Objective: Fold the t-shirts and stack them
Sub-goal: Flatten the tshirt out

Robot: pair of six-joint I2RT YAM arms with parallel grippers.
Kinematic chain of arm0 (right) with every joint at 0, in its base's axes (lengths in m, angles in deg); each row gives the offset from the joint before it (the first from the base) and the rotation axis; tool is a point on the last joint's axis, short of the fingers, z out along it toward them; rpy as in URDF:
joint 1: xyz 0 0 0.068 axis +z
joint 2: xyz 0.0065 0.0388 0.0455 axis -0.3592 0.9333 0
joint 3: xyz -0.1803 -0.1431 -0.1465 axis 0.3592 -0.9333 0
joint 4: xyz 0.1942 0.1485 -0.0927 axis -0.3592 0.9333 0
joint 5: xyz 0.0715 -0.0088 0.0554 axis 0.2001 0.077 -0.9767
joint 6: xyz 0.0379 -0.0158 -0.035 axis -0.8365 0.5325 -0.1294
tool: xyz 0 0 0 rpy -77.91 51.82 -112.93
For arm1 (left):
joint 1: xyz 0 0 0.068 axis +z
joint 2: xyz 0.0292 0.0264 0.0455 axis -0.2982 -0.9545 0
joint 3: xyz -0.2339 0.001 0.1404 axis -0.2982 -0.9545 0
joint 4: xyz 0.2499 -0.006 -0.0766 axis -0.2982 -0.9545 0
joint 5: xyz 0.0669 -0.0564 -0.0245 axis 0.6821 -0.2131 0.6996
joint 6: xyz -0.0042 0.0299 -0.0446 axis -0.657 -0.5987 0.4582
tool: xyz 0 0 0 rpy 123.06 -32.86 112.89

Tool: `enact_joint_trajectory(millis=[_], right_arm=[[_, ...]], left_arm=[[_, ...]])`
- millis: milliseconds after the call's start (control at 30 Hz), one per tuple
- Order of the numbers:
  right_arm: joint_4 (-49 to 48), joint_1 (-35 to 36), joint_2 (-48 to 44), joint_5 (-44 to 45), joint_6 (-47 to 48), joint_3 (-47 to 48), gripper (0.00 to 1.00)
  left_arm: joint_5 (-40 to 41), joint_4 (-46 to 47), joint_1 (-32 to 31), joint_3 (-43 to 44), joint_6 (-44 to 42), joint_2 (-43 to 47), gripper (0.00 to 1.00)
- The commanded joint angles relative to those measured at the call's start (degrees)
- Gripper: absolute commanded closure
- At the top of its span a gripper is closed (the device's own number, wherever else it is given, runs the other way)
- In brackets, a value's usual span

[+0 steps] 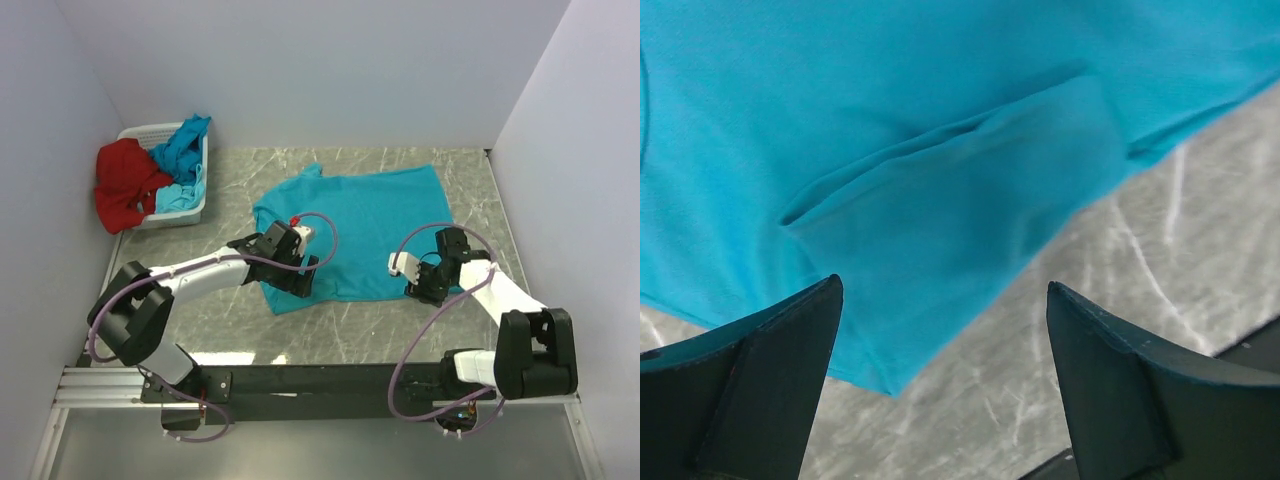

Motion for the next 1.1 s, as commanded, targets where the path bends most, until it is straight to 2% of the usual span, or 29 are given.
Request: enact_joint_trajectory(millis=[0, 200, 400, 500, 533, 600, 633, 667, 700, 767, 833, 967, 1033, 1067], right_arm=[[-3.26, 0.25, 2.14, 2.47, 5.64, 3.19, 0.45], [-6.16, 0.78, 5.4, 4.14, 5.11, 1.18, 0.47], [-9.67, 0.86, 6.28, 5.81, 3.35, -1.99, 0.56], [-9.85, 0.86, 6.63, 5.29, 2.12, -1.99, 0.69], [-9.68, 0.86, 6.72, 4.94, 1.6, -1.73, 0.72], [-9.5, 0.86, 6.72, 4.67, 1.15, -1.55, 0.8], [-9.5, 0.78, 6.46, 4.23, 0.54, -1.47, 0.82], [-9.5, 0.78, 6.28, 3.97, 0.28, -1.47, 0.86], [-9.41, 0.69, 5.84, 3.62, -0.16, -1.38, 0.88], [-9.15, 0.69, 5.31, 2.65, -2.27, -0.85, 0.95], [-9.32, 0.69, 4.44, 2.47, -5.33, 0.54, 0.98], [-10.38, 0.25, 3.73, 4.39, -12.98, 7.57, 1.0], [-11.95, 0.07, 4.6, 6.15, -17.89, 15.88, 1.0], [-12.4, 0.07, 5.31, 8.16, -19.31, 19.33, 1.0]], left_arm=[[3.51, -0.48, -0.95, 1.12, 0.37, -1.98, 0.12], [5.62, -1.53, -4.82, 0.95, 2.92, -2.17, 0.12], [8.96, -1.0, -6.4, -1.17, 6.97, -3.74, 0.13], [10.89, -1.79, -6.4, 0.76, 7.67, -8.3, 0.26], [11.51, -3.19, -6.4, 1.55, 7.76, -11.19, 0.37], [11.69, -4.43, -6.4, 3.4, 7.59, -13.67, 0.48], [11.43, -4.61, -6.4, 3.67, 7.32, -15.25, 0.59], [11.6, -4.61, -6.49, 3.76, 7.32, -15.52, 0.64], [11.78, -4.44, -6.49, 3.58, 7.41, -15.44, 0.77], [13.26, -4.52, -6.49, 3.49, 7.14, -14.83, 0.87], [15.46, -5.57, -6.41, 3.93, 6.18, -13.42, 0.99], [21.17, -8.99, -4.66, 8.49, 2.32, -11.13, 0.99], [23.2, -10.23, -1.07, 14.81, -1.27, -10.52, 0.99], [23.73, -11.28, 0.44, 21.1, -2.69, -10.52, 1.0]])
